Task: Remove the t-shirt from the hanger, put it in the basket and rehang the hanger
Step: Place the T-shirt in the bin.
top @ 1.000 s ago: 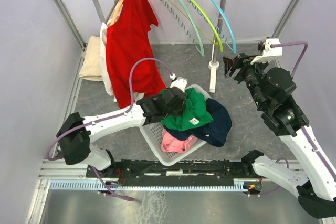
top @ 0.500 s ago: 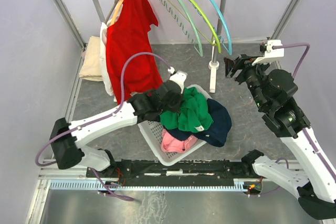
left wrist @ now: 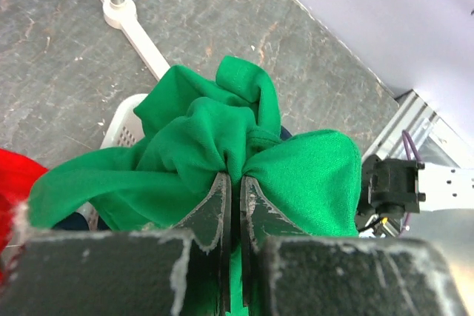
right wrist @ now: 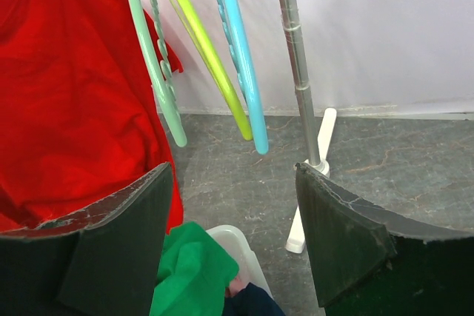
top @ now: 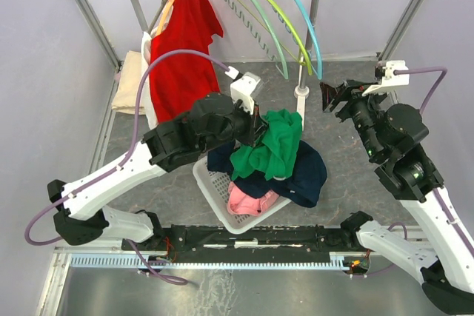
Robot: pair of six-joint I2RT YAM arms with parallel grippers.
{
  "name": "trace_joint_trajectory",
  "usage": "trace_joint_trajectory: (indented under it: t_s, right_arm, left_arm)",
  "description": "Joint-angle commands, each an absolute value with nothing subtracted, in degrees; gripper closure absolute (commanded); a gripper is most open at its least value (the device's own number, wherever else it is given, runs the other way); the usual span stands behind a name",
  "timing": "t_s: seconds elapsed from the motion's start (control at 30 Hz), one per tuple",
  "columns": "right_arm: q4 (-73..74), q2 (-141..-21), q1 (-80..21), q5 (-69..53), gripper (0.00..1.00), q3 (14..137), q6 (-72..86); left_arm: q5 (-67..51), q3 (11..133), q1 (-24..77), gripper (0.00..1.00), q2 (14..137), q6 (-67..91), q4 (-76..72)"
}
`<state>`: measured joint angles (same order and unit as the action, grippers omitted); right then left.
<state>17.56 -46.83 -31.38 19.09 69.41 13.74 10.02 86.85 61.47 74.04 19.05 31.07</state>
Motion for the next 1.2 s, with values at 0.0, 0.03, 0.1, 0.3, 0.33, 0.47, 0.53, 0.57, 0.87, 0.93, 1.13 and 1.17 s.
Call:
trace_joint_trajectory:
  t_s: [0.0,0.03,0.1,0.3,0.33,0.47,0.53,0.57,0.87,0.93,1.13,1.17]
  right_arm:
    - [15.7,-45.5,-31.3,18.9,0.25,69.2,13.9]
    - [15.7,-45.3,-31.3,19.0,0.25,69.1,13.8]
    - [15.8,-45.0,-31.3,19.1,0.25,69.1,13.7]
    - [15.7,-44.9,-31.3,19.3,0.25,68.7,13.6]
    - [15.6,-44.9,-31.3,19.3,0.25,68.6,13.6]
    - [15.5,-44.9,-31.3,19.2,0.25,68.4,13.6]
    - [15.4,-45.0,-31.2,19.4,0.25,68.1,13.5]
    - [15.4,-45.0,-31.2,19.5,0.25,68.0,13.4]
    - [15.2,-46.0,-31.2,20.2,0.25,67.8,12.9]
    - [15.1,-46.1,-31.3,20.0,0.25,68.0,12.9]
    - [14.9,-45.8,-31.3,19.4,0.25,68.7,12.9]
    - [14.9,-45.7,-31.3,19.3,0.25,68.8,13.0]
  left_arm:
    - [7.0,88.4,62.9,0.97,72.5,17.8,31.8]
    - [7.2,87.6,63.1,0.97,72.4,18.2,31.8]
    - [8.1,85.1,63.2,0.97,72.1,19.1,31.7]
    - [17.5,75.8,63.2,0.97,71.5,21.7,28.9]
    - [18.8,74.1,63.2,0.97,71.7,22.0,27.9]
    - [21.6,68.9,63.2,0.97,74.2,23.6,26.5]
    - [21.9,67.1,63.3,0.97,75.8,24.1,25.8]
    - [21.9,66.1,63.3,0.97,76.6,24.4,25.2]
    - [20.5,60.8,63.5,0.97,86.1,25.4,20.2]
    - [19.2,60.5,63.6,0.97,89.3,25.6,19.6]
    - [19.6,61.9,63.7,0.97,92.6,25.1,20.7]
    - [20.5,62.5,63.7,0.97,92.3,24.9,21.4]
